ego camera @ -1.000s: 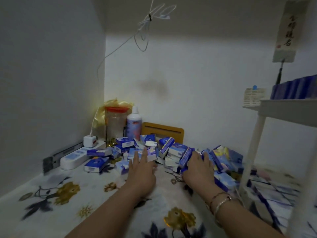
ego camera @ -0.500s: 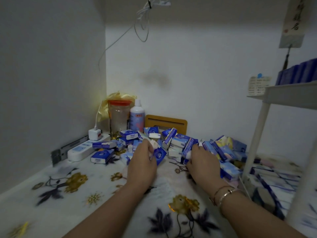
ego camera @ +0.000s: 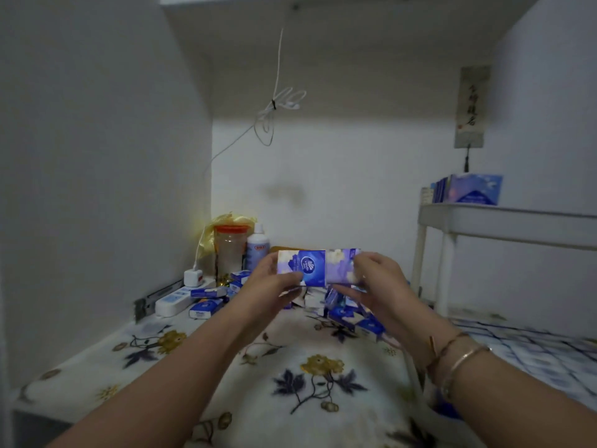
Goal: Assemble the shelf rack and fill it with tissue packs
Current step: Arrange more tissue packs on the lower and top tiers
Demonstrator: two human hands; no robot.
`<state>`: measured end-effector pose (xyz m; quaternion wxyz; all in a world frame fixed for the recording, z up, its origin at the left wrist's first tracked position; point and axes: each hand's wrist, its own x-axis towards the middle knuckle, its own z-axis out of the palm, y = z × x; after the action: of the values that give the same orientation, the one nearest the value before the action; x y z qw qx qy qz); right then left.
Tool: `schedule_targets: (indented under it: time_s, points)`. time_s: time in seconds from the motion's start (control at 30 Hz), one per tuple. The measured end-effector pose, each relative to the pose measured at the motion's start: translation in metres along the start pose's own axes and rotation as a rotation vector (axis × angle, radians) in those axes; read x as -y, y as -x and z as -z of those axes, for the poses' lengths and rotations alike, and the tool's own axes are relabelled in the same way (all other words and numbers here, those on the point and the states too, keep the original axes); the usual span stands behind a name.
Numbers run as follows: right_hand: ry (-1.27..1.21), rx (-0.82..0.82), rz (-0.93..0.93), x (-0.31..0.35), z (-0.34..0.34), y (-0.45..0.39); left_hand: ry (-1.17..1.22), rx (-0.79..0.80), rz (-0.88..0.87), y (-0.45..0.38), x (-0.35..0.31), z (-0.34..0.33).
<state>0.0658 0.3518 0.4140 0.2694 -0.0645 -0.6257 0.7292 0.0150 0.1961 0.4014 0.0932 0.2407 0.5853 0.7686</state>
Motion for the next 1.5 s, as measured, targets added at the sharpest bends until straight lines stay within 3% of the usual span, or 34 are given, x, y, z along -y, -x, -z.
schedule_targets:
  time_s: [0.17, 0.27, 0.47, 0.63, 0.87, 0.97, 1.2, 1.5]
  points:
    - [0.014, 0.136, 0.051, 0.039, 0.005, 0.032, -0.074, 0.032, -0.078, 0.02, -0.02, -0.028]
    - [0.176, 0.167, 0.135, 0.063, 0.013, 0.045, -0.043, 0.082, -0.125, 0.026, -0.034, -0.048]
    - [0.512, 0.089, 0.403, 0.124, 0.042, 0.066, -0.082, 0.182, -0.277, 0.029, -0.068, -0.103]
    - [0.483, -0.019, 0.552, 0.177, 0.083, 0.066, -0.129, 0.253, -0.342, 0.023, -0.096, -0.155]
    - [0.868, -0.069, 0.526, 0.202, 0.125, 0.034, -0.333, 0.246, -0.312, 0.006, -0.091, -0.185]
    - [1.0, -0.009, 0.566, 0.203, 0.125, 0.03, -0.348, 0.29, -0.314, 0.006, -0.085, -0.189]
    - [1.163, 0.213, 0.526, 0.206, 0.123, 0.022, -0.387, 0.268, -0.307, 0.004, -0.077, -0.189]
    - [1.185, 0.229, 0.54, 0.204, 0.126, 0.017, -0.374, 0.283, -0.328, 0.007, -0.077, -0.192]
